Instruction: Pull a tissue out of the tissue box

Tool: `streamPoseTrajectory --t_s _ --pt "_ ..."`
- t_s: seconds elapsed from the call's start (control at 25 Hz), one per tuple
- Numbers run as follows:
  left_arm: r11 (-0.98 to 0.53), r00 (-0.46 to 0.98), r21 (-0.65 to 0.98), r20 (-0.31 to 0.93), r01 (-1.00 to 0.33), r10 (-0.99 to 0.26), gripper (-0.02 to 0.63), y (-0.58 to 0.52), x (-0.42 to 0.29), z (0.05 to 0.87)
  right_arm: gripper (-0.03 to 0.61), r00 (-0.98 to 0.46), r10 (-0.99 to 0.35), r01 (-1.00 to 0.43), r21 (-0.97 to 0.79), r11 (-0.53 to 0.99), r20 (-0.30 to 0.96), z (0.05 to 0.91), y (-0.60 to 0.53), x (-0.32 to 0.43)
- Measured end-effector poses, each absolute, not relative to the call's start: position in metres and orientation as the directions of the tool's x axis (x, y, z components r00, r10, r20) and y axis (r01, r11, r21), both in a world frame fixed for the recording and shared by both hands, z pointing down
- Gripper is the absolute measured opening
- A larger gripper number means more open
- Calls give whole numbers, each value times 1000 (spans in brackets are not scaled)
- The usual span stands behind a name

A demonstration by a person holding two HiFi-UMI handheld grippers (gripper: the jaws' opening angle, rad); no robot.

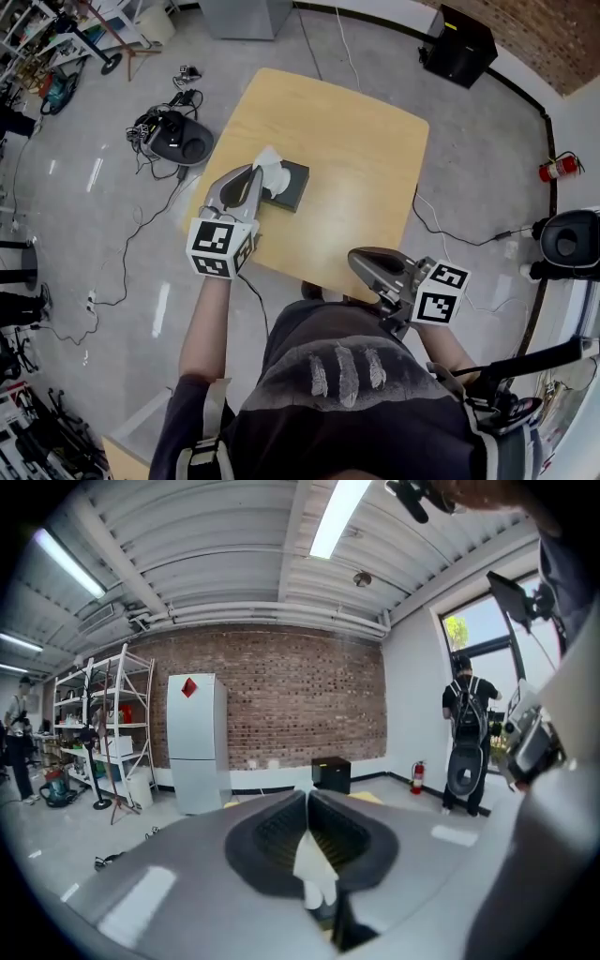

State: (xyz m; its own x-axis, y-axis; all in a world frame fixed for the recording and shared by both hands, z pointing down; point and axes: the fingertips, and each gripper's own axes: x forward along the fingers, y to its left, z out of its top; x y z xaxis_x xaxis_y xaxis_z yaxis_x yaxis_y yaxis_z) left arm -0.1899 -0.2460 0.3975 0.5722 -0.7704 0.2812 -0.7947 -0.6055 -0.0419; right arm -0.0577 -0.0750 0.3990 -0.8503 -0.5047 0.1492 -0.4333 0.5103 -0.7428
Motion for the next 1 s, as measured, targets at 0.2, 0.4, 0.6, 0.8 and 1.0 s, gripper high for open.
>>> streamPoseTrajectory --t_s 0.2,0.4,0.6,0.8,1.0 --pt "-591 556 -74 265 -803 -788 9 -232 -224 394 -5 -854 -494 -449 -712 540 164 399 -75 -89" --pt "-640 609 -64 248 -765 -753 9 -225 -236 398 -5 -810 -559 -514 -672 532 177 391 -70 -110" --pt "-643 618 -39 235 -765 -750 9 -219 -222 400 -5 -787 -581 -553 -654 517 207 391 -60 -93" --pt "-653 632 -32 222 -756 -743 9 -204 -187 393 -5 -783 -582 -562 -647 515 218 386 -43 -67" --pt "-641 615 -60 229 -765 -755 9 -193 -165 383 -5 -799 -571 -535 -658 531 189 381 -34 -43"
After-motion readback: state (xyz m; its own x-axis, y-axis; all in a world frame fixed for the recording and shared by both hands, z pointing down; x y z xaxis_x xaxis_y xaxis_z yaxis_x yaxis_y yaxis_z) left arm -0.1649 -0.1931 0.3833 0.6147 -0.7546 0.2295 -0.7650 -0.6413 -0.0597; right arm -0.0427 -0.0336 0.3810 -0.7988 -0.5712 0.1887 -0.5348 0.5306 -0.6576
